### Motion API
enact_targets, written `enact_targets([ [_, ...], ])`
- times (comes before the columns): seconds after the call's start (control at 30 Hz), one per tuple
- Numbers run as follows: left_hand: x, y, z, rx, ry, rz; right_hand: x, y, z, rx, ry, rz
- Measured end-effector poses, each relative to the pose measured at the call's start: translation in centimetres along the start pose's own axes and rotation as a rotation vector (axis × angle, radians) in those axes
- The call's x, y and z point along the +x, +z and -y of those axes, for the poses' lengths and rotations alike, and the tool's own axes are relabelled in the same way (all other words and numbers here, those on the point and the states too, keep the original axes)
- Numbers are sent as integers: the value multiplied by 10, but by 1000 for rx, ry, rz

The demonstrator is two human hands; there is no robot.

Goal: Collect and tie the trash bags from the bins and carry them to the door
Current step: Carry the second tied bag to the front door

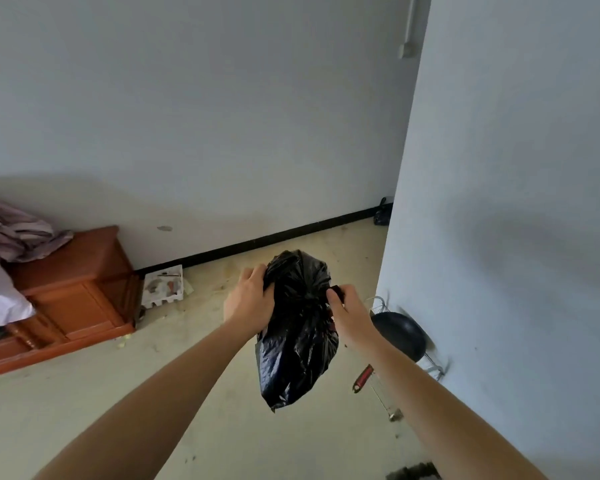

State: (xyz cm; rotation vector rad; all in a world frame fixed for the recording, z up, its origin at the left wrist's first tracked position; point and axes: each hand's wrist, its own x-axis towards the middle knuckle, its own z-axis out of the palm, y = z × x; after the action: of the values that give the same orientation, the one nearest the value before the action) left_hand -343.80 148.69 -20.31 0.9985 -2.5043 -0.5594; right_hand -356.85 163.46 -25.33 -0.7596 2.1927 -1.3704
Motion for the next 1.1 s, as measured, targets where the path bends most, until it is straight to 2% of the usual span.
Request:
enact_targets([
  [0.33, 253, -8, 49, 92, 4, -119, 264, 22, 106, -66, -262, -26],
  [0.5, 391, 32, 99, -24, 14, -122, 401, 56, 110, -139, -279, -81],
  [0.63, 505, 59, 115, -83, 92, -54, 500, 62, 120, -199, -259, -193],
  [0.87, 692, 108, 79, -102, 296, 36, 650, 16, 126, -291, -197, -366],
  [1.1, 859, 225, 25, -192, 366, 189, 823, -37, 63, -286, -152, -482],
])
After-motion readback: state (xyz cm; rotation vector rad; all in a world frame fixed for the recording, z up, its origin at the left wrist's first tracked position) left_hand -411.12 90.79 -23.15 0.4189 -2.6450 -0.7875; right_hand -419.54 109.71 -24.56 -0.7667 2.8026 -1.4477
